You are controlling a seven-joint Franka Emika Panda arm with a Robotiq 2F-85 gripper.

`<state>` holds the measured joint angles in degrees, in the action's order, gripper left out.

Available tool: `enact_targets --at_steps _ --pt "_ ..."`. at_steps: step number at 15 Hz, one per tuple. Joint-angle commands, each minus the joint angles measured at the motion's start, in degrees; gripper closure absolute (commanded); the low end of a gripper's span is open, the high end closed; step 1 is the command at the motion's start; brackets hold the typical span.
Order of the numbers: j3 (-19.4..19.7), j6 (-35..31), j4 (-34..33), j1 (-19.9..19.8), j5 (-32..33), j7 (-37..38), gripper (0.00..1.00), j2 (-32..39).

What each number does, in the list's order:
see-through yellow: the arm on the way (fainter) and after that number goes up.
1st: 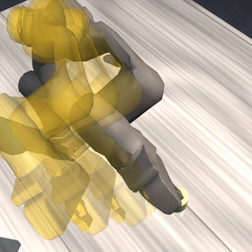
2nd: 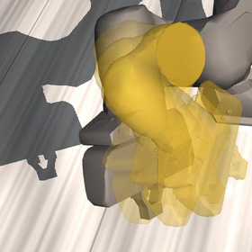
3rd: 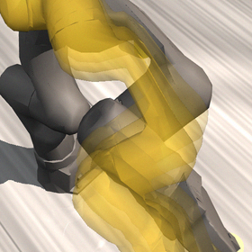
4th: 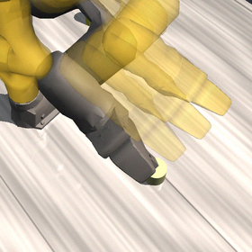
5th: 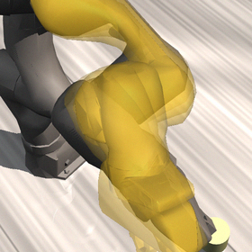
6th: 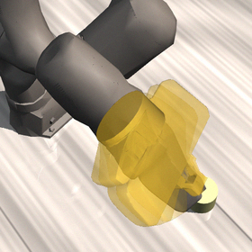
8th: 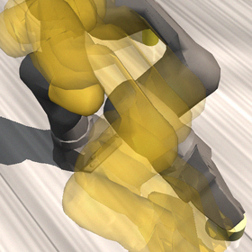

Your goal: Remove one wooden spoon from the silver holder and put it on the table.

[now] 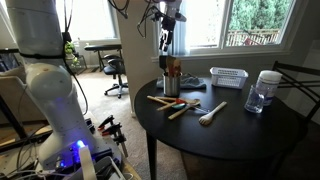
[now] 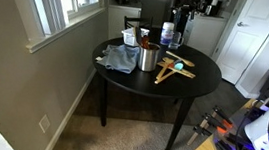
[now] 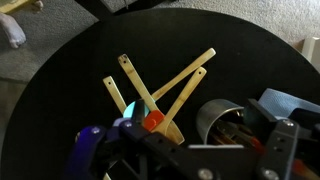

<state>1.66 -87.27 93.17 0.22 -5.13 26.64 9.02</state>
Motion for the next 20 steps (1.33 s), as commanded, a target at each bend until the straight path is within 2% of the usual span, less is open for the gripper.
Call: enact_targets --at_steps 1,2,4,13,15,20 --pt "0.18 4.33 -6.46 0.12 -1.58 3.16 0.0 3.56" --pt "0.26 1.84 -3.5 0.25 -0.09 1.68 0.0 2.18" --pt "0.3 2.62 -5.36 0.33 -0.11 1.72 0.0 3.22" --pt "0.2 2.89 -6.39 0.68 0.32 2.74 0.0 4.15" --pt "-0.17 3.65 -8.89 1.41 0.11 4.42 0.0 6.91" --pt "0.56 7.98 -23.21 1.62 -1.79 7.27 0.0 19.33"
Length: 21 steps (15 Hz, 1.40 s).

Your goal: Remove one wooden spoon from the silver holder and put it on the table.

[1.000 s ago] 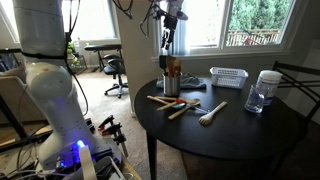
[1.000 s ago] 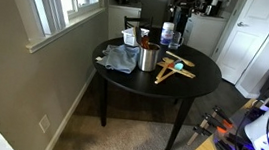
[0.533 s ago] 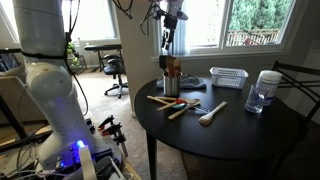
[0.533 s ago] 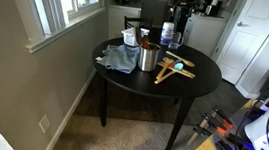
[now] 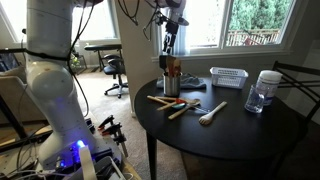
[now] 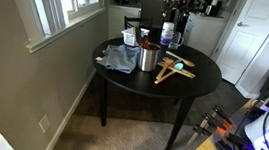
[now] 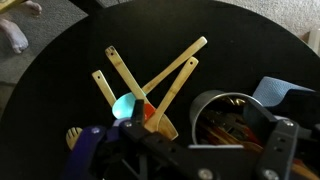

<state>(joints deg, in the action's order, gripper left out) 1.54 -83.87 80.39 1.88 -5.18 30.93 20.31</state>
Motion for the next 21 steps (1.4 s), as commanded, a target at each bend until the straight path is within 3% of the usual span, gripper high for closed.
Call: enact_targets --at_steps 1,6,10,21 --pt "0.82 5.54 -13.43 -0.18 -1.97 3.41 0.0 10.45" --pt "1.1 10.29 -27.18 -1.07 -4.71 5.75 0.0 20.75" --pt "0.87 9.89 -35.66 -1.24 -5.99 8.43 0.0 25.96" --pt "1.26 10.41 -49.58 3.01 -2.95 11.03 0.0 33.13"
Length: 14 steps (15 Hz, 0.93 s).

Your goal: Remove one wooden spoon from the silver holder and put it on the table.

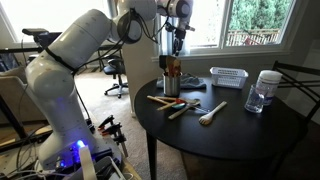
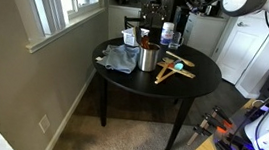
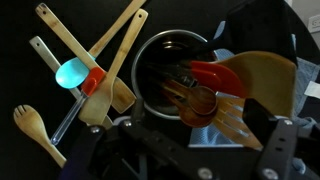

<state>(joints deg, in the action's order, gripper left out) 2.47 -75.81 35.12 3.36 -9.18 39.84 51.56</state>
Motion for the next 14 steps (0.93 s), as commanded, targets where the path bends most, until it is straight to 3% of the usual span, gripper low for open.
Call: enact_targets --at_steps 1,2,10,14 --pt "0.66 2.66 -4.79 2.29 1.69 2.28 0.0 2.14" --pt "0.15 0.18 -1.8 1.21 0.58 0.1 0.0 0.81" --pt "-0.39 0.14 -2.21 0.7 -0.04 -1.32 0.0 1.59" --pt "0.07 -3.31 -3.12 1.46 0.93 -1.76 0.0 4.52"
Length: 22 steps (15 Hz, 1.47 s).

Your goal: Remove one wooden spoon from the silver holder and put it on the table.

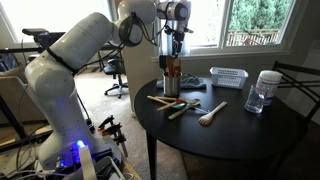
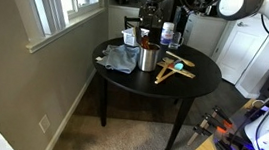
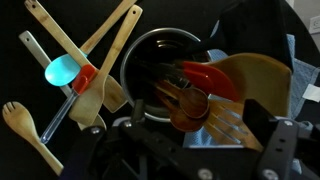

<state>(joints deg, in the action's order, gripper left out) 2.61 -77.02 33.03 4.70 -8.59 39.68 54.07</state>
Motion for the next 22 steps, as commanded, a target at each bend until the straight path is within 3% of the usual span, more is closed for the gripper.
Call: enact_targets --at_steps 1,8,13,16,22 --pt "0.33 -3.48 -1.32 0.5 1.01 -1.8 0.0 2.85" --pt "1.72 -15.71 -2.26 2.88 3.99 -1.71 0.0 3.35" --pt "0.59 -19.71 -4.07 4.01 2.96 -2.16 0.0 4.06" --pt "0.05 -19.94 -3.94 4.51 2.57 -3.2 0.0 4.36" --pt "-2.2 -13.29 -3.17 3.34 0.33 -1.93 0.0 4.11"
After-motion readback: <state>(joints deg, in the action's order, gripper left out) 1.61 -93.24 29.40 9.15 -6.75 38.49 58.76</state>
